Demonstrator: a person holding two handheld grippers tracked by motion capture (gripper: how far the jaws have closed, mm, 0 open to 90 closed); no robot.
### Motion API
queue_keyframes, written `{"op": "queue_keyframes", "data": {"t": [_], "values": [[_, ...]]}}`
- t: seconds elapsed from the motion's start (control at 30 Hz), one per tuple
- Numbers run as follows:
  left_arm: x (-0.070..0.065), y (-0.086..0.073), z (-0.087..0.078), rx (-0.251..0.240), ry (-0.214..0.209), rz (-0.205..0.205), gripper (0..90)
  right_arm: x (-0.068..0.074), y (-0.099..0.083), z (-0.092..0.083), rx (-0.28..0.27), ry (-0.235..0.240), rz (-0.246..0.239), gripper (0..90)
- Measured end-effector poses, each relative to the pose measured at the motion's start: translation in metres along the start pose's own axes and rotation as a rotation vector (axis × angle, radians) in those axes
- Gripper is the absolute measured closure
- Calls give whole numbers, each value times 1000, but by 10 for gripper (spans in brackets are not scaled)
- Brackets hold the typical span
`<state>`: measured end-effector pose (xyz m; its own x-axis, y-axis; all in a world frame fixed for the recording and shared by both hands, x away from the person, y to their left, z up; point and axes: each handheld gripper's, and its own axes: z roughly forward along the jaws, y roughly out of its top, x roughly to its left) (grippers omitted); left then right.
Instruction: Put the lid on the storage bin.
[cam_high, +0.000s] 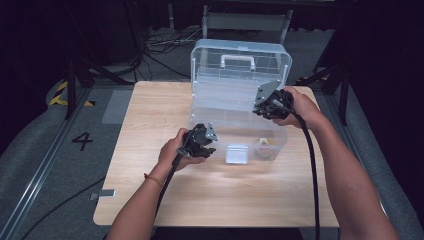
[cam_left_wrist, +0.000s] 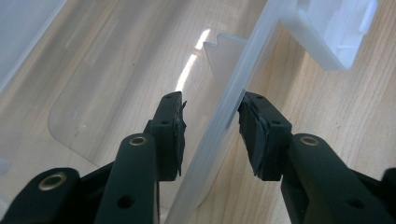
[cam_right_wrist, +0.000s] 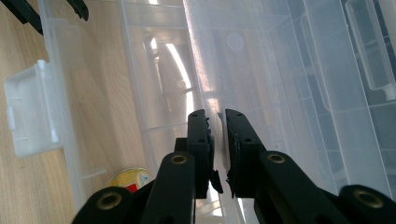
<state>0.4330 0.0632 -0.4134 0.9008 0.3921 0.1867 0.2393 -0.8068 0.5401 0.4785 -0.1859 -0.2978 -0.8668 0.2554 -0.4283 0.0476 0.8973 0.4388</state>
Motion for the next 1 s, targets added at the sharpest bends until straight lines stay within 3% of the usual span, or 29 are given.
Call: {"op": "queue_keyframes", "data": {"t": [0.17,0.27,0.4,0.5,0.87,1.0], "values": [[0,0,-3,-76,-28,-13,653,2,-2,0,-17,-12,10,806],[-6,5,-4,-70,9,16,663,3,-5,0,-33,-10,24,798],[-10,7,-5,-74,25,31,683,6,-7,0,-46,-12,27,791],[-8,7,-5,-79,11,24,687,9,-9,0,-53,-17,41,783],[-13,10,-13,-105,48,62,652,18,-14,1,-77,-32,59,763],[-13,9,-23,-159,24,68,675,21,-16,1,-88,-40,73,757]]}}
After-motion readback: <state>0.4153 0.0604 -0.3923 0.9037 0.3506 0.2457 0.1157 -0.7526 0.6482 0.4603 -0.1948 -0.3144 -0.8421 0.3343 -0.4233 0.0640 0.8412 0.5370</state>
